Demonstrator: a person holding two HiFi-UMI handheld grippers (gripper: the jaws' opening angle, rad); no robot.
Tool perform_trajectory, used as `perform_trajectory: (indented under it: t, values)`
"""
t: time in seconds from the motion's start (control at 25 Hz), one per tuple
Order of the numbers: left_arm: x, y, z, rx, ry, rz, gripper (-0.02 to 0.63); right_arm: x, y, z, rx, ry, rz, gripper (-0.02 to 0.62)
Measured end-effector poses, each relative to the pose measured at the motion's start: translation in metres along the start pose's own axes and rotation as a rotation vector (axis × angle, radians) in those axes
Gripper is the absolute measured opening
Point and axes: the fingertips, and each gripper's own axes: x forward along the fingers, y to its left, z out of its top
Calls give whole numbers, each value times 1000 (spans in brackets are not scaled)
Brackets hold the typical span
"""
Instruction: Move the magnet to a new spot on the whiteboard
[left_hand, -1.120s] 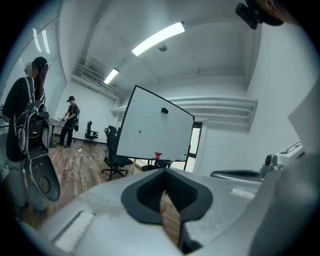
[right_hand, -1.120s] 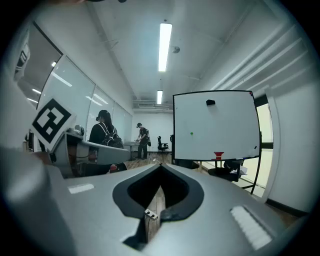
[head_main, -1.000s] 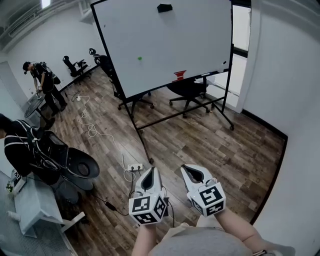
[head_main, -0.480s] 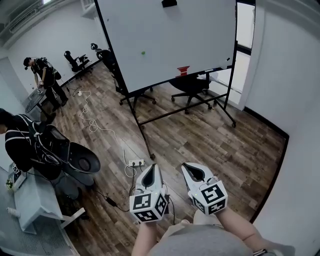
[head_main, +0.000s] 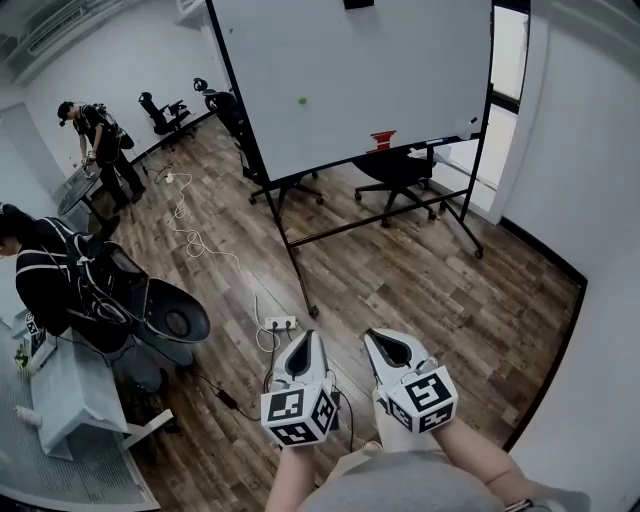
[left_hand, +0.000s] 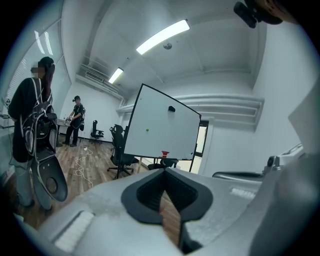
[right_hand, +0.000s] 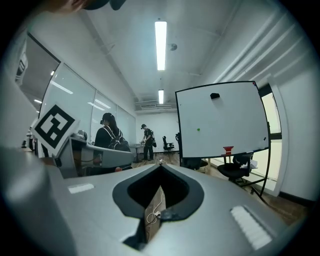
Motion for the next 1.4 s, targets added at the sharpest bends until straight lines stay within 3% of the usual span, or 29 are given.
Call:
perform_trajectory:
  t: [0.4, 0.88, 1.4]
  values:
    - [51, 33, 16, -27, -26, 46, 4, 64, -28, 10, -7, -2, 61, 0]
    - [166, 63, 52, -43, -36, 71, 4, 161, -118, 47, -16, -12, 54, 0]
    - [312, 97, 105, -33, -50, 133, 3, 289, -217, 88, -47, -13, 109, 0]
